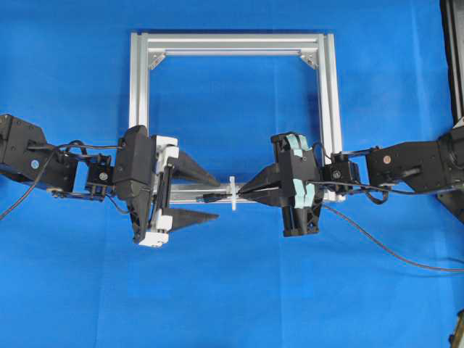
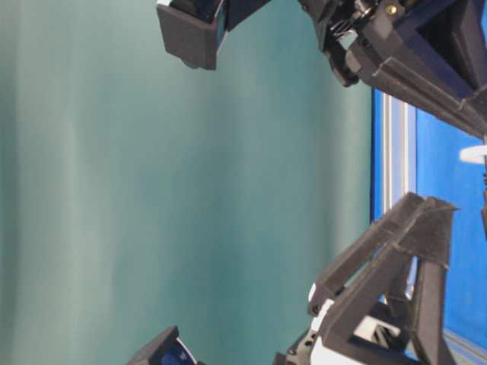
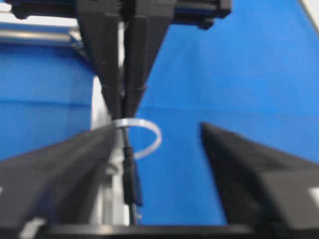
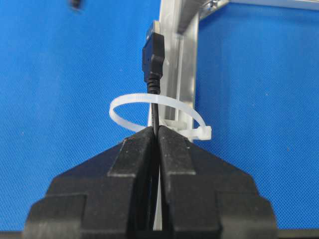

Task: Insert the wire through the string loop located in the center.
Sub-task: 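Move the left gripper, open, to the plug emerging from the loop, then close the left gripper on the USB plug beyond the loop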

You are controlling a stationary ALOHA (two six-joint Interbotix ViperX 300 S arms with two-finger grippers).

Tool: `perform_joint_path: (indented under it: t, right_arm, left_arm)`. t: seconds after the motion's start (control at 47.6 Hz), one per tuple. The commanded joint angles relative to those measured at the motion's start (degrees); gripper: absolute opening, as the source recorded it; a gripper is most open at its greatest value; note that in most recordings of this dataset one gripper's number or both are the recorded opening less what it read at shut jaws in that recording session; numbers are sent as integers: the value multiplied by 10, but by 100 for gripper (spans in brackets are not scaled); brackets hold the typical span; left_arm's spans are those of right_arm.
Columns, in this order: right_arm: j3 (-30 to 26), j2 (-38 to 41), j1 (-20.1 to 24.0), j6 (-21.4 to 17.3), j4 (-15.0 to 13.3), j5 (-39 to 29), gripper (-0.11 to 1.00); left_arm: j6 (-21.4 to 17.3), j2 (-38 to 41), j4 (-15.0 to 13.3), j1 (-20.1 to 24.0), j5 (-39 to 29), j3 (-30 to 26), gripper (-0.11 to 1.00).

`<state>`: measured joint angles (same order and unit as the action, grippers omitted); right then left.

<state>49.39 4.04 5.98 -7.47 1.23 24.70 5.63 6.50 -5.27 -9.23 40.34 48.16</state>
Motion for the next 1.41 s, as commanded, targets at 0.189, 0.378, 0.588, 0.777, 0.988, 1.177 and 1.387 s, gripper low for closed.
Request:
perform_joint_path:
  t: [0.189, 0.378, 0.588, 0.777, 0.988, 1.177, 1.387]
  right_arm:
    - [-4, -7, -1, 1, 0, 6, -2]
    - [-4, -7, 0, 1, 0, 6, -2]
    - [-4, -7, -1, 1, 0, 6, -2]
    - [-4, -7, -1, 1, 0, 6, -2]
    - [-4, -7, -1, 1, 0, 6, -2]
    - [-4, -7, -1, 1, 0, 6, -2]
    - [-4, -7, 0, 2, 0, 6, -2]
  left_arm:
    - [1, -11, 0, 1, -4, -11, 90]
    - [1, -11, -1, 0, -4, -11, 90]
    - [1, -10, 0, 1, -4, -11, 90]
    - [1, -3, 0, 6, -4, -11, 90]
    - [2, 38, -1, 18, -4, -16, 90]
    - [2, 50, -1, 22, -4, -19, 90]
    - [3, 50, 0, 22, -4, -18, 90]
